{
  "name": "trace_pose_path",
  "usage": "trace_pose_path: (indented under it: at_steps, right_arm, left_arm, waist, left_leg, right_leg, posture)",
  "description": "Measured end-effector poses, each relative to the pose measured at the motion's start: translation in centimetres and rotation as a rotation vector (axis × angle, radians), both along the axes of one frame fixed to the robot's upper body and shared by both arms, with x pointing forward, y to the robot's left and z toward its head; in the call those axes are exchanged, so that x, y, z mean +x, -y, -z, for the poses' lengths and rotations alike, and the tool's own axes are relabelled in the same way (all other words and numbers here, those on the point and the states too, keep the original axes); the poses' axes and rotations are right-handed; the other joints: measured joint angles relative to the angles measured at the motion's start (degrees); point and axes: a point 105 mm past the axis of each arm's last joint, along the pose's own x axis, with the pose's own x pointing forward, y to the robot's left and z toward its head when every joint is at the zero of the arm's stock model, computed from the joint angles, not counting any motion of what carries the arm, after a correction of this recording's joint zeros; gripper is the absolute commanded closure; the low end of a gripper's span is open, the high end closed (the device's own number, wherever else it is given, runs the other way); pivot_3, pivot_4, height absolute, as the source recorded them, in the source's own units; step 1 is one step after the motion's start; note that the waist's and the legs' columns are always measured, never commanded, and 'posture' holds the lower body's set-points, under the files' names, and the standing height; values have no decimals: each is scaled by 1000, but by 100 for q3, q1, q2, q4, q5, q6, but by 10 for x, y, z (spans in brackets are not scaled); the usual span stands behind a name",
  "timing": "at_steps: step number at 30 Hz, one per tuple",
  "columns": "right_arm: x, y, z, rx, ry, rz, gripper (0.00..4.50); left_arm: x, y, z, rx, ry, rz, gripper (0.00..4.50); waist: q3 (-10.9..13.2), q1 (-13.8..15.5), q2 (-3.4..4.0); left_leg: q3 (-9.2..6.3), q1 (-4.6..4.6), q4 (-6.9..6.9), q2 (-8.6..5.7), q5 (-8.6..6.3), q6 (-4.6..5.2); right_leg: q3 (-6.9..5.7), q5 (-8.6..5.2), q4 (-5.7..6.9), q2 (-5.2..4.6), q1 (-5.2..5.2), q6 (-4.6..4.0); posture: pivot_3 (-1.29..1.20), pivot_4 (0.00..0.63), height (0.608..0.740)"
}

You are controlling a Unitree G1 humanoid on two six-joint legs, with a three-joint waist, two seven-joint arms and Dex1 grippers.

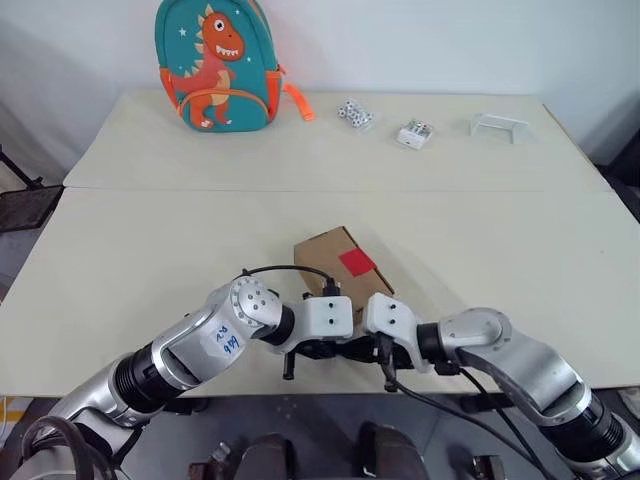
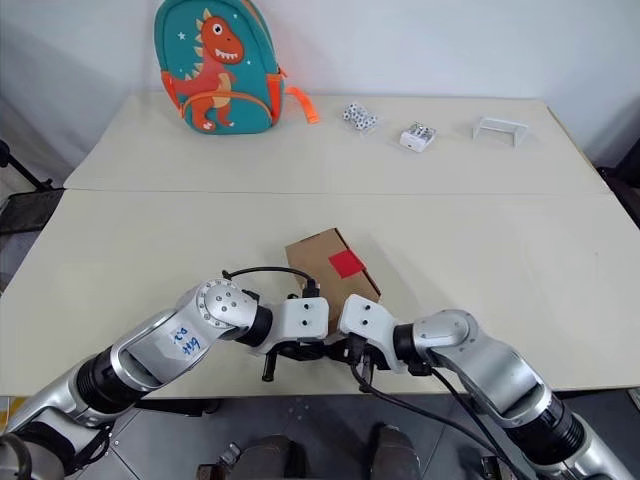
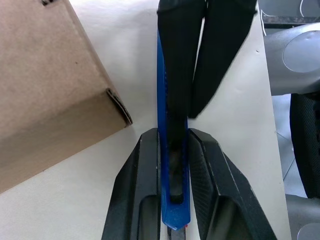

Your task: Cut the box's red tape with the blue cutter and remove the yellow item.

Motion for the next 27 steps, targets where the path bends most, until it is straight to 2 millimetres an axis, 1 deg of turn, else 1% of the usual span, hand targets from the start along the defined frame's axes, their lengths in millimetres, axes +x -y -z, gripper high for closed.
trace_pose_path:
  at_steps: [10, 12, 13, 16, 18, 19, 22, 25, 27]
  right_arm:
    - [1, 1, 0, 20, -8, -1, 4447]
    - [-2, 6, -2, 49, -37, -1, 4447]
    - [-4, 14, -5, 59, -61, 3, 4447]
    - [-11, 36, -23, 106, -118, 22, 4447]
    - [-28, 48, -41, 163, -204, -4, 4447]
    - [-33, 53, -45, 168, -238, -6, 4447]
    - [-44, 64, -64, 218, -320, 6, 4447]
    - [-45, 74, -85, 229, -351, 79, 4447]
    - [-44, 76, -96, 242, -385, 115, 4447]
  left_arm:
    - [0, 1, 0, -1, 4, 7, 4036]
    - [-1, -1, 0, -6, 9, 26, 4036]
    - [-3, -7, 0, -4, 5, 41, 4036]
    - [-8, -26, -1, 1, 2, 87, 4036]
    - [-10, -37, -7, -34, 32, 132, 4036]
    - [-9, -39, -11, -51, 58, 145, 4036]
    - [-5, -41, -33, -137, 164, 177, 4036]
    - [-1, -36, -58, -240, 290, 208, 4036]
    - [-1, -32, -68, -282, 349, 234, 4036]
  waist:
    - [0, 3, 0]
    - [0, 5, 0]
    - [0, 5, 0]
    - [1, -11, 0]
    - [5, 8, 5]
    - [6, 18, 4]
    - [9, 40, -2]
    - [9, 28, -2]
    - [10, 15, -1]
  left_leg:
    - [1, 0, 0, 0, 0, 0]
    - [1, -7, 0, 0, 0, 0]
    - [0, -9, -1, 0, 0, 0]
    - [-3, -9, -7, 4, -1, -1]
    - [-9, -11, -10, 5, -1, -1]
    - [-13, -11, -8, 5, -1, -1]
    - [-21, -21, 10, 2, -6, 8]
    - [-38, -23, 24, 0, -10, 16]
    - [-36, -23, 28, -1, -10, 16]
  right_leg:
    - [0, 0, 0, 0, 0, 0]
    - [0, 0, -3, 0, -5, 0]
    - [0, 0, -4, 0, -8, 0]
    - [-2, 0, -3, 1, -14, 0]
    - [-1, 0, -6, 1, -15, -1]
    - [-2, 0, -9, 1, -10, -1]
    - [1, 1, -16, -4, -6, -1]
    - [5, 5, -15, -6, -5, 0]
    - [8, 6, -12, -8, -7, -1]
  posture:
    - [0, 150, 740]
    - [0, 150, 740]
    - [0, 150, 740]
    - [0, 150, 740]
    - [0, 150, 740]
    - [0, 150, 740]
    - [0, 150, 740]
    - [0, 150, 740]
    - [0, 150, 740]
